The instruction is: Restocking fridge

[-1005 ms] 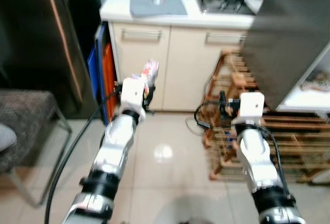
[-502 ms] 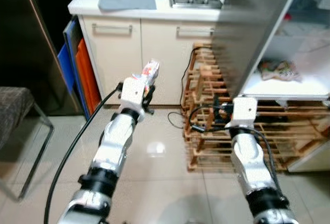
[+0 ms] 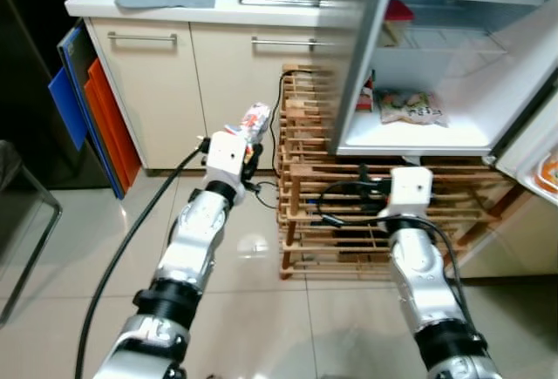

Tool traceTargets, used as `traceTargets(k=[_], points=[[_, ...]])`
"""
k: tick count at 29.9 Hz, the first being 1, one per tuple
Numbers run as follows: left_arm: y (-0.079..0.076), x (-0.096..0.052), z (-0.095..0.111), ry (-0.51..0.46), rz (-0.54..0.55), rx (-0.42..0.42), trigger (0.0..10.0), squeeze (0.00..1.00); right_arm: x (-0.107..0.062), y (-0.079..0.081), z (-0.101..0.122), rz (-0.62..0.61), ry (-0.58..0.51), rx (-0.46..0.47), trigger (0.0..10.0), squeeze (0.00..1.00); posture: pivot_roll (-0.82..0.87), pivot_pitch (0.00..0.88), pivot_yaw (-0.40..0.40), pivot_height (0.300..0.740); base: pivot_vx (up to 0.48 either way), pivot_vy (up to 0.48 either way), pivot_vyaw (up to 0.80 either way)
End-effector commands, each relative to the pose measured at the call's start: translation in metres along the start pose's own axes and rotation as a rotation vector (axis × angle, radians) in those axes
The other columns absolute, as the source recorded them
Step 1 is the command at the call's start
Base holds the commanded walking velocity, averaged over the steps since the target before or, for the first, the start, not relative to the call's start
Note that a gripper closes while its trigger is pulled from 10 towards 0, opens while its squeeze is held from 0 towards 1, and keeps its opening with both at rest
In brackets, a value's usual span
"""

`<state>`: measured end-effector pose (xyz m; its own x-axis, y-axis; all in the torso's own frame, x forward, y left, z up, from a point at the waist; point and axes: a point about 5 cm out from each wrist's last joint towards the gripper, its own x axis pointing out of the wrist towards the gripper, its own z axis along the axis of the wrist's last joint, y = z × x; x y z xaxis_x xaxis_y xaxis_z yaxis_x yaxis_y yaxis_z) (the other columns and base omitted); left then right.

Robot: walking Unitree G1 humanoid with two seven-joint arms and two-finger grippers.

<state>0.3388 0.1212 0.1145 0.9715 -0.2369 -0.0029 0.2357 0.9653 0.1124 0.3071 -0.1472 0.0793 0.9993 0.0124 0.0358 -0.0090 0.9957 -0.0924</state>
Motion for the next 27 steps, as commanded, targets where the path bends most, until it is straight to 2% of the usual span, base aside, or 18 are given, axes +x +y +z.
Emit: traceTargets(k=[1,9,13,16,20,23,27], points=[[-0.010,0.004,0.006,-0.025,-0.029,0.004,10.0,0.00,-0.001,-0.009,-0.001,-0.026,0.001,-0.004,10.0,0.05,-0.16,0.000,0.020,0.740,0.000,-0.442,0.00],[-0.011,0.006,0.008,-0.037,-0.029,-0.004,10.0,0.00,-0.005,-0.011,-0.003,-0.021,0.007,0.008,10.0,0.05,-0.17,0.000,0.025,0.740,0.035,-0.435,0.00],[-0.011,0.007,0.007,-0.035,-0.029,0.001,10.0,0.00,-0.007,-0.013,-0.004,-0.021,0.007,0.011,10.0,0.06,-0.17,0.000,0.027,0.740,0.000,0.000,0.00],[-0.018,0.007,0.009,-0.044,-0.086,0.001,10.0,0.00,-0.008,-0.014,-0.005,-0.024,0.008,0.012,10.0,0.05,-0.18,0.000,0.031,0.740,0.000,0.000,0.00],[-0.025,0.007,0.015,-0.075,-0.137,0.025,10.0,0.00,-0.007,-0.012,-0.004,-0.025,0.005,0.025,10.0,0.05,-0.18,0.000,0.037,0.740,0.480,0.000,0.00],[-0.030,0.009,0.021,-0.113,-0.175,0.091,10.0,0.00,-0.006,-0.006,-0.001,-0.011,-0.008,0.030,10.0,0.05,-0.18,0.000,0.045,0.740,0.480,0.000,0.00],[-0.029,0.010,0.023,-0.116,-0.169,0.079,10.0,0.00,-0.005,-0.002,0.001,0.003,-0.019,0.030,10.0,0.06,-0.18,0.000,0.049,0.740,0.480,0.000,0.00]])
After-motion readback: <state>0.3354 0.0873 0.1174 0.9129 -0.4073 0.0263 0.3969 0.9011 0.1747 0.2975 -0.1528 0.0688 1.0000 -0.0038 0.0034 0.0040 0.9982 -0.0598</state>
